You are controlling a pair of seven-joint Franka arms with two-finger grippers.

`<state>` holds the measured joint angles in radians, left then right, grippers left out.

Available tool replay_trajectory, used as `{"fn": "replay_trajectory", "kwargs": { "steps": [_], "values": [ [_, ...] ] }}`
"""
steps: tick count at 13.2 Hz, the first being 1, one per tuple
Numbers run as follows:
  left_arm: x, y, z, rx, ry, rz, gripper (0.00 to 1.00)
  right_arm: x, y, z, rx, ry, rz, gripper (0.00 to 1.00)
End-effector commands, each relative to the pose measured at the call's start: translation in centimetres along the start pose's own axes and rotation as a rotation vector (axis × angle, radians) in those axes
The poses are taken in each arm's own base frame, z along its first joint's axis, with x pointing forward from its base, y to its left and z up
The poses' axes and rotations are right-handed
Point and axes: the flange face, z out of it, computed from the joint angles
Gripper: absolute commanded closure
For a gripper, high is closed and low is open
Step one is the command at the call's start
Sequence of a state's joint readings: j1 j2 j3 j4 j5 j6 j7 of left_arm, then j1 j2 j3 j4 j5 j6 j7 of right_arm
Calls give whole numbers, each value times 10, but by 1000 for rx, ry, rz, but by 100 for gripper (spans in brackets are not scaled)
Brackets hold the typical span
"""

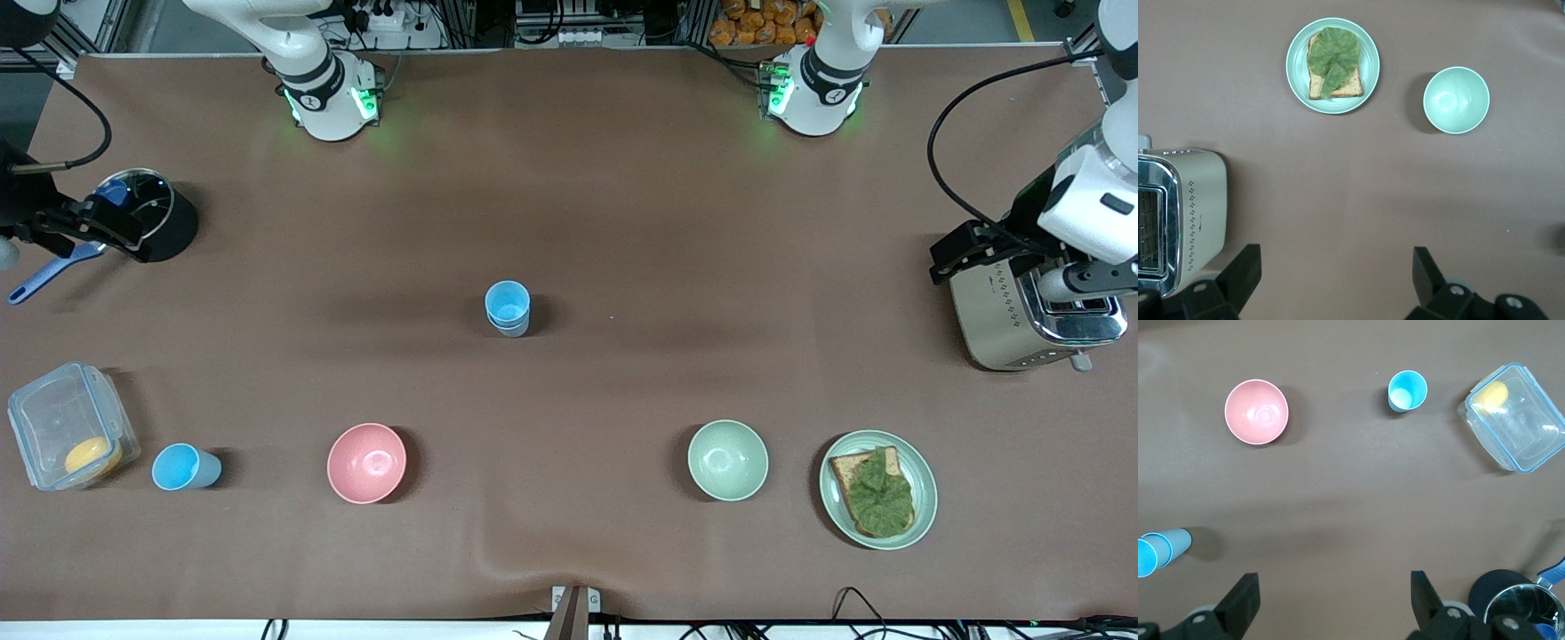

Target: Stack blue cups with both arms

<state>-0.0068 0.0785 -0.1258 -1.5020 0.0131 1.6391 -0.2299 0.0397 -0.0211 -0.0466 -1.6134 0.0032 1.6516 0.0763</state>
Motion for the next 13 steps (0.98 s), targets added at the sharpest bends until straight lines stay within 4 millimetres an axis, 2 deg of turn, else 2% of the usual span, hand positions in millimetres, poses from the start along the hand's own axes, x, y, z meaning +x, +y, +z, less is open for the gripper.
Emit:
{"fn": "replay_trajectory", "kwargs": {
  "steps": [1,13],
  "values": [
    [-15,-4,-9,-6,-7,40,0,-3,-2,-3,-16,5,-3,0],
    [-14,-15,-11,8,-40,85,0,-3,1,-2,-17,0,1,0]
  ]
}}
